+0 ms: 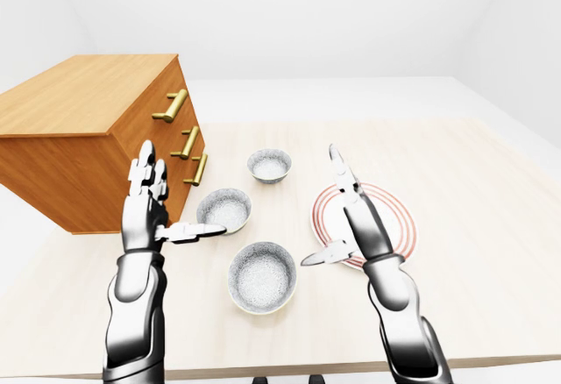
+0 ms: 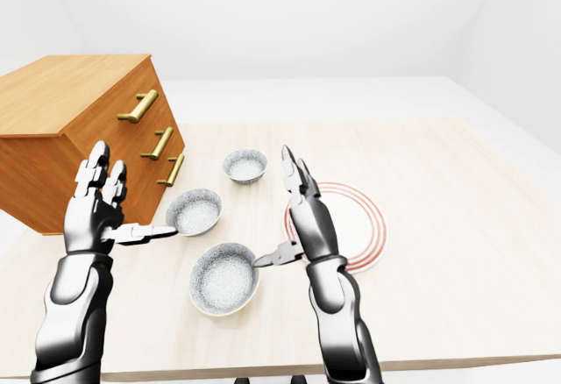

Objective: Put the bowl at the front on the plate.

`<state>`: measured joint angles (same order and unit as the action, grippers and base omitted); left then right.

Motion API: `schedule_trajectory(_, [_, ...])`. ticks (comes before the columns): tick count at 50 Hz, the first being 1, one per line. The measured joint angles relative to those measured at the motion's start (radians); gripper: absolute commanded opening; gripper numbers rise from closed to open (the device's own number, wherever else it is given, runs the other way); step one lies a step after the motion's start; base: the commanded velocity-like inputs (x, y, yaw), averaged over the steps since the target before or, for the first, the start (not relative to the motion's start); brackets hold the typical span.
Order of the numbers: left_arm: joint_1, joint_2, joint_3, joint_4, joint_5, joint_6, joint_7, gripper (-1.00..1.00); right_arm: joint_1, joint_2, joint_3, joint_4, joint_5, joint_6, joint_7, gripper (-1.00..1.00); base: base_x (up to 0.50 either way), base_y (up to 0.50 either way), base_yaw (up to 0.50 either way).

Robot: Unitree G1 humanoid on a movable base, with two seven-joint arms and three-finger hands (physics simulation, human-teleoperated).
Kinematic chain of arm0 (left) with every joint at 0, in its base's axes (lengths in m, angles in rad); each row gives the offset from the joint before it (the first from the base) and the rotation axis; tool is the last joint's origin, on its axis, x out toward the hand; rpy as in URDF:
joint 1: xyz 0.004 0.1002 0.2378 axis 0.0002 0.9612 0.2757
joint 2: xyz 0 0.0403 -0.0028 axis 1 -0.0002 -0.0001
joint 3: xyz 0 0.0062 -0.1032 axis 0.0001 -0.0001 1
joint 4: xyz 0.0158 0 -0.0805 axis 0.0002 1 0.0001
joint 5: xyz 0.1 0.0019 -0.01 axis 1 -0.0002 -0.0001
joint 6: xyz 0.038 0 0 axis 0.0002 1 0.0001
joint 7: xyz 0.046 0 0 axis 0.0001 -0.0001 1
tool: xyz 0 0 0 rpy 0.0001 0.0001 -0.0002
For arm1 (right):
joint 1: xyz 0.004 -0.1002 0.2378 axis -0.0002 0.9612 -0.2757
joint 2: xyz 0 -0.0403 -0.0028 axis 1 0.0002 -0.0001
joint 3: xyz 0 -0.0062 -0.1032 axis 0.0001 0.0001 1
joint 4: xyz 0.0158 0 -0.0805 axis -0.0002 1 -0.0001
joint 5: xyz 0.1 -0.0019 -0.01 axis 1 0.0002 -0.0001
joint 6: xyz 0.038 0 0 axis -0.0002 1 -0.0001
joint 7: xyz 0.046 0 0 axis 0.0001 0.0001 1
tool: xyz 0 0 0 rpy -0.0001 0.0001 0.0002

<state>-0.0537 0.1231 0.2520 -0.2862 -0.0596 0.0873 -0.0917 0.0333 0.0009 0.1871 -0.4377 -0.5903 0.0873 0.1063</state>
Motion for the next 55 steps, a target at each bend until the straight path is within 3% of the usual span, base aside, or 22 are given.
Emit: schedule_trajectory(55, [-0.008, 0.016, 0.029, -0.022, -0.016, 0.0, -0.001, 0.99, 0.021, 0.034, 0.144, 0.104, -0.227, 0.0, -0.056, 1.0, 0.0, 0.0, 0.0])
